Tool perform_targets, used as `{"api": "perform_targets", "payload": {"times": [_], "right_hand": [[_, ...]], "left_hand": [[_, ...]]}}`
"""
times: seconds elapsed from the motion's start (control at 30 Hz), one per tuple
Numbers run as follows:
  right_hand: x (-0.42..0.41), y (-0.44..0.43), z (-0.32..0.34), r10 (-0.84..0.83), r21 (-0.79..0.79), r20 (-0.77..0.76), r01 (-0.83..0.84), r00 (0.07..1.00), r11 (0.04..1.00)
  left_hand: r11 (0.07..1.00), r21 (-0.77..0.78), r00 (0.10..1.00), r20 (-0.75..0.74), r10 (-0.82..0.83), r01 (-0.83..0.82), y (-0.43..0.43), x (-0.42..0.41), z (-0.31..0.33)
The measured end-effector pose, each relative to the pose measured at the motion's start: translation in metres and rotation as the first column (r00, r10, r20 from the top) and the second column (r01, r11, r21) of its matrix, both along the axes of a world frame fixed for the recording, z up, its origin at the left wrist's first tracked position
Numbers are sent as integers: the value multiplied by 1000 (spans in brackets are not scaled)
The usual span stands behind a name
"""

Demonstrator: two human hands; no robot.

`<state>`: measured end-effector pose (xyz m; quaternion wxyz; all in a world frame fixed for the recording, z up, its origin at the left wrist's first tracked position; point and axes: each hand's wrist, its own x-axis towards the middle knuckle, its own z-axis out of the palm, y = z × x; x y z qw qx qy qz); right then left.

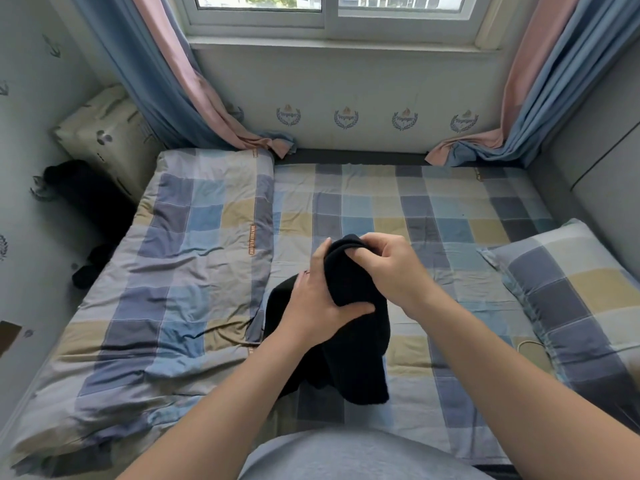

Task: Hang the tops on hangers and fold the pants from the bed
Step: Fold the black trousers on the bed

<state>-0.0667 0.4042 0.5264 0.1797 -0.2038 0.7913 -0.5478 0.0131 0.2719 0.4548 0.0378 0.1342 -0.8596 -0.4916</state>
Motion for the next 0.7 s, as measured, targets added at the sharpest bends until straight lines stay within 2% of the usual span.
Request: {"api": "perform_targets", "payload": {"times": [0.1, 0.2, 0.33, 0.4, 0.47, 0.57, 0.7], "right_hand": [[1, 4, -4, 1, -72, 87, 5, 996, 997], [3, 13, -14, 0, -102, 91, 9, 996, 995], [9, 32, -32, -114, -6, 11, 114, 993, 994], [17, 37, -44, -67, 68, 134, 58, 989, 996], [28, 34, -54, 4, 69, 295, -26, 955, 997], [37, 19, -62, 75, -55, 363, -59, 929, 997], [29, 10, -64, 20, -65, 362, 4, 932, 998]], "left_hand": [[1000, -1, 999, 45, -8, 8, -7, -5, -2], [999, -27, 997, 62, 49, -47, -14, -12, 0], [944, 210, 964, 137, 230, -255, -19, -18, 9], [832, 413, 927, 220, 303, -370, -18, -19, 16], [705, 575, 909, 299, 292, -416, -14, -20, 28], [635, 669, 922, 311, 232, -385, -9, -24, 47], [658, 685, 949, 246, 195, -313, -11, -29, 66]]}}
